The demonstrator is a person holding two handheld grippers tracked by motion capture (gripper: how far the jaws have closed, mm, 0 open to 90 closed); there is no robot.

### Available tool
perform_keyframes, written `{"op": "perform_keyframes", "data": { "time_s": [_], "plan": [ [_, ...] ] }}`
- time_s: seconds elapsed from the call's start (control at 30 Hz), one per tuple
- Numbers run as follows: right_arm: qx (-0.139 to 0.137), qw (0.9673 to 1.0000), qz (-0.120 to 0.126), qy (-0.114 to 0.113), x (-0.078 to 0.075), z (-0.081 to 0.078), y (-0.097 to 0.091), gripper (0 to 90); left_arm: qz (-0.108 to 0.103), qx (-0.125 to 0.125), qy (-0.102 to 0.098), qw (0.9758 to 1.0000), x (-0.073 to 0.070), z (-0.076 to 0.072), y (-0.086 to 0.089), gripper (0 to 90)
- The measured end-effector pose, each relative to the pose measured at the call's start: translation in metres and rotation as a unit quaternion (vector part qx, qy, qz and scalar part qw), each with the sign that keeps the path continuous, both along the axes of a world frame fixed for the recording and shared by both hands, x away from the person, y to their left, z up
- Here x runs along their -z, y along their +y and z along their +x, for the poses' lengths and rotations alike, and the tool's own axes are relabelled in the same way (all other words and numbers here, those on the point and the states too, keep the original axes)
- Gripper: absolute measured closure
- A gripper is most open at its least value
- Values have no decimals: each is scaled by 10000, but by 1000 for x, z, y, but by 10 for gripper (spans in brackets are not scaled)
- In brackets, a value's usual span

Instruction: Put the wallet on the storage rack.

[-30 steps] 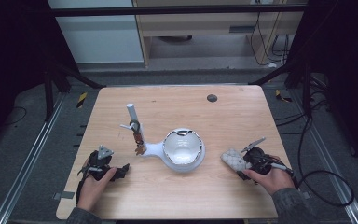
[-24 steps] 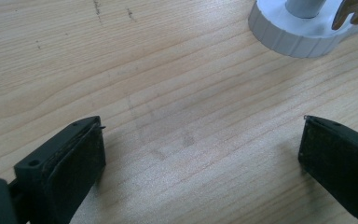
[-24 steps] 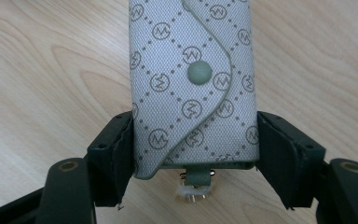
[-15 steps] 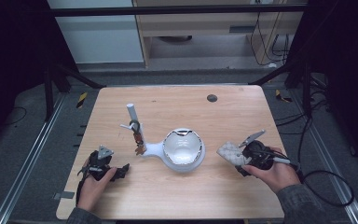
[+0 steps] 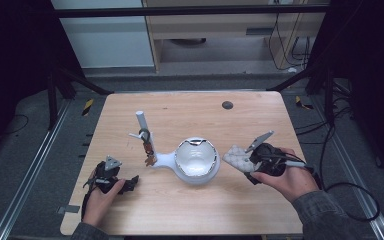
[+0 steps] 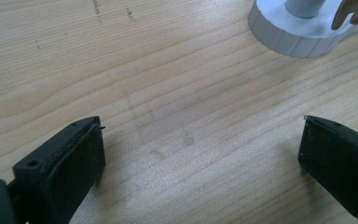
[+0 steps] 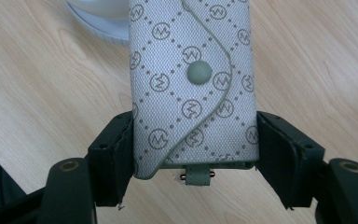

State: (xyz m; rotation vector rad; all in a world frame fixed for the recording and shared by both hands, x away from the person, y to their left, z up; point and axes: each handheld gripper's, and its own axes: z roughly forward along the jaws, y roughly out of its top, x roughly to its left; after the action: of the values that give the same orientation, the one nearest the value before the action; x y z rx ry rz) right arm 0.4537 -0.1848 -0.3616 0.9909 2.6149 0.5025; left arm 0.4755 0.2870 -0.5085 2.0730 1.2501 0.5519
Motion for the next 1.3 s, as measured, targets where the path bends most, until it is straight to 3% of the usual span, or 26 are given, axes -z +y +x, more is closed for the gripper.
{"op": "perform_keyframes", "data": {
  "time_s": [0.6, 1.3],
  "plan": [
    [-447, 9989, -70, -101, -25, -1, 36, 323, -12, -12, -10, 10000, 0, 0, 0, 0],
    [-782, 9969, -43, -17, -30, -6, 60, 324, -3, -4, -15, 10000, 0, 0, 0, 0]
  ]
}}
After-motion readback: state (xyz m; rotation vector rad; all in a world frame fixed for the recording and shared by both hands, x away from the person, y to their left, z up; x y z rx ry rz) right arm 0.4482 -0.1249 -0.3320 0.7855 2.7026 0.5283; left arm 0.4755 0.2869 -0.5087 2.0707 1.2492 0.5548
